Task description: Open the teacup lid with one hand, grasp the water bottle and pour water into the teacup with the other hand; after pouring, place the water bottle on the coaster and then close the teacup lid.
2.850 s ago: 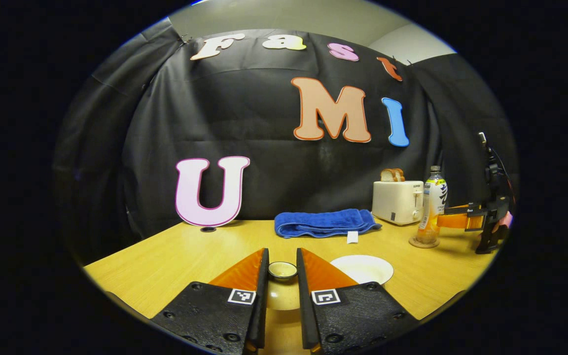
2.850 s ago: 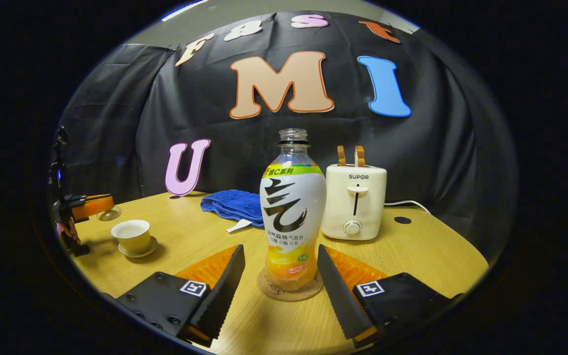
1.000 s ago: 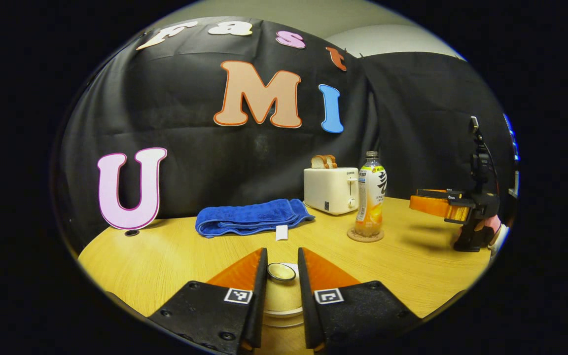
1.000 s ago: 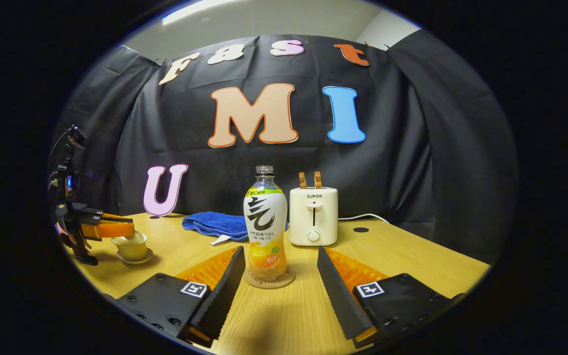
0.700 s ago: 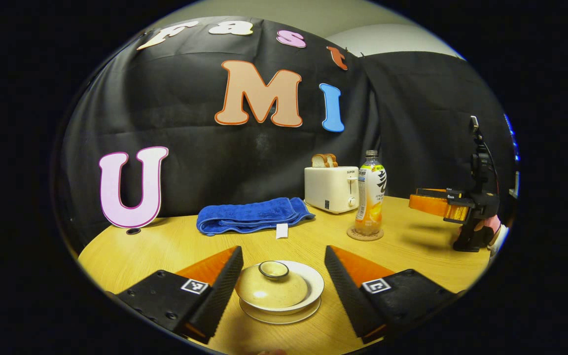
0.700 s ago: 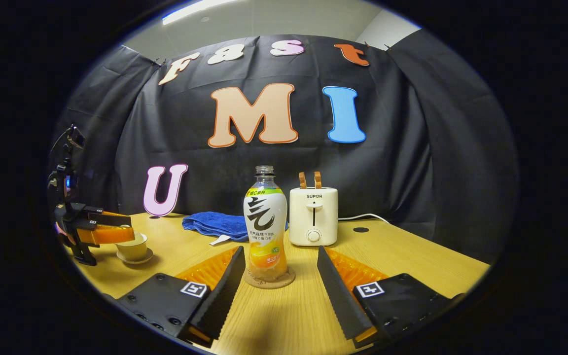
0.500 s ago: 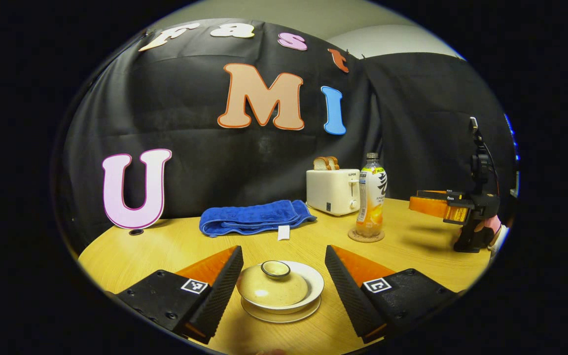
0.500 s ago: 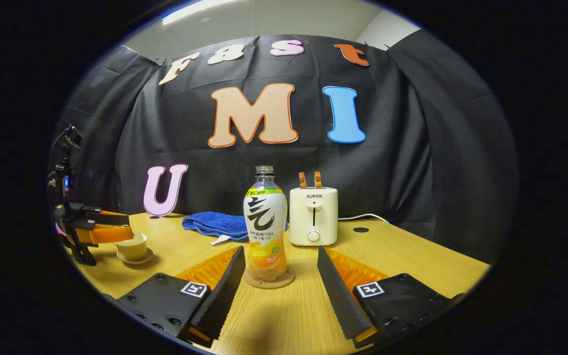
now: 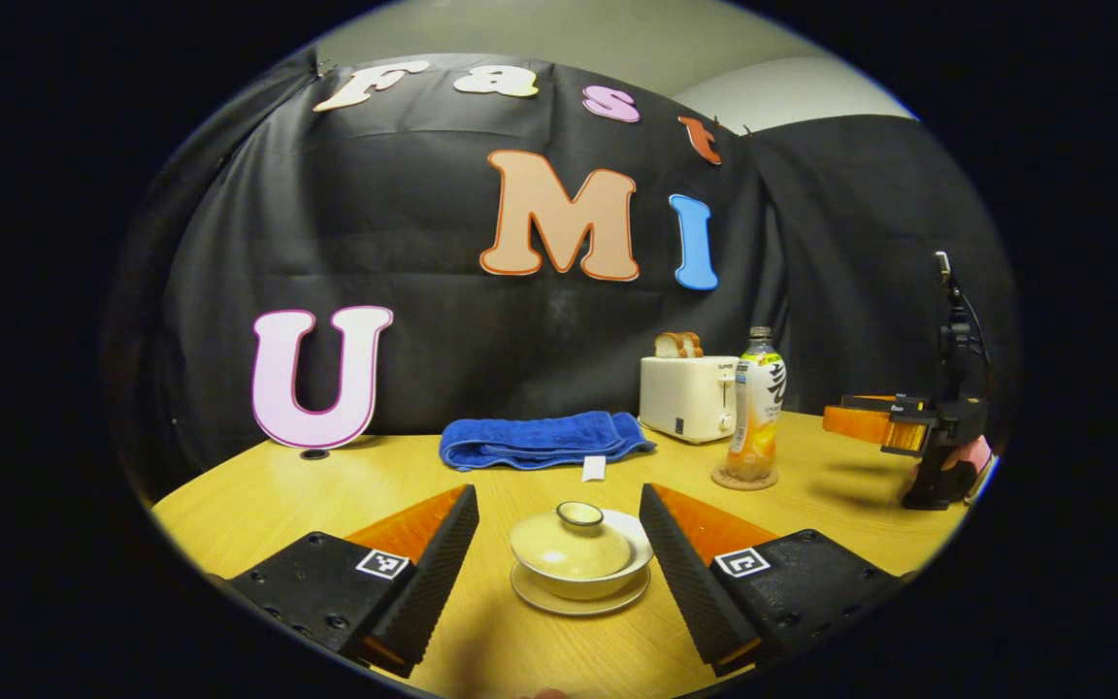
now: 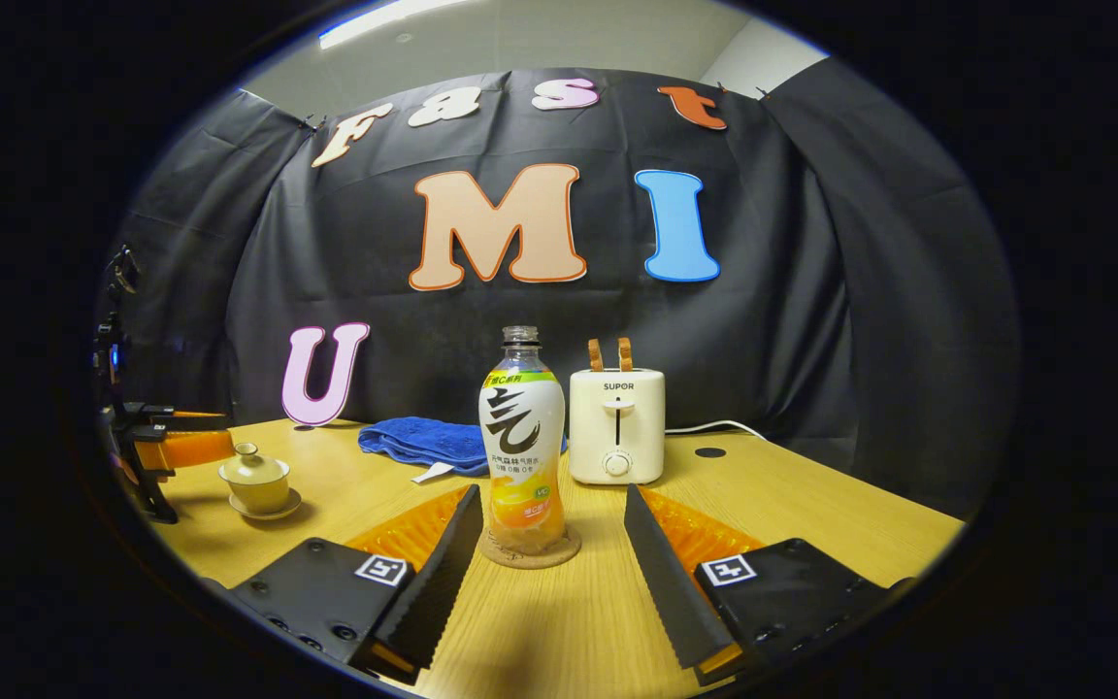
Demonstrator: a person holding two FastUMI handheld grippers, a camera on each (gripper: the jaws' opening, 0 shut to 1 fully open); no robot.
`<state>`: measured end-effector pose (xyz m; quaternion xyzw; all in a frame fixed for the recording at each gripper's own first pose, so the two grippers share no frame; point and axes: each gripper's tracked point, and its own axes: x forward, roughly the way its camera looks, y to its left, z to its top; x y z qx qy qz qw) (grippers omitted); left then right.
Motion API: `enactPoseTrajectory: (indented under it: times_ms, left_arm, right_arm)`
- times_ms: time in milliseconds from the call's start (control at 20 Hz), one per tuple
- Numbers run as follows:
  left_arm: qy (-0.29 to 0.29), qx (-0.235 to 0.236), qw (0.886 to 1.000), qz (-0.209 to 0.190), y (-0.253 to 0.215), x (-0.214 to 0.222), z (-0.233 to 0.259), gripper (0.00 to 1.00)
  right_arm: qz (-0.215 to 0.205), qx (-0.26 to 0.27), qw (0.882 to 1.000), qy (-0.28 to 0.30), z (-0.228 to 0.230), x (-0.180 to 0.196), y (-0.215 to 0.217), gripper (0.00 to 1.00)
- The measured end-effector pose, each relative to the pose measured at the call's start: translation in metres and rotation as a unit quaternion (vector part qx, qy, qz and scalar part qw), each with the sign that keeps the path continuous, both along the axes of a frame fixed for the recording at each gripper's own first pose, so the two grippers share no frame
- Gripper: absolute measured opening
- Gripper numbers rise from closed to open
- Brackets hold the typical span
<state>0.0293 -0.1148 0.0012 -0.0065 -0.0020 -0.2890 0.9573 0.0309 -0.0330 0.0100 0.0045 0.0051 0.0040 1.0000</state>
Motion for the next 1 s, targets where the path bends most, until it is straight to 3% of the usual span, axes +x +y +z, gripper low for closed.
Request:
enactPoseTrajectory:
  times_ms: [250,600,800,1000]
  left_arm:
    - [0.001,0.004,0.989,0.150,0.066,0.004,0.000,0.98]
    - [0.000,0.009,0.950,0.312,0.133,-0.005,-0.001,0.98]
    - [0.001,0.010,0.940,0.342,0.141,-0.009,-0.001,0.98]
    - [0.001,0.009,0.939,0.344,0.142,-0.009,-0.002,0.98]
  right_arm:
    - [-0.032,-0.001,0.999,-0.001,0.000,-0.001,-0.012,0.91]
    - [-0.063,-0.003,0.998,-0.003,0.000,-0.004,-0.023,0.93]
    - [-0.062,-0.002,0.998,-0.003,0.001,-0.003,-0.023,0.91]
    - [-0.062,-0.002,0.998,-0.003,0.000,-0.003,-0.023,0.91]
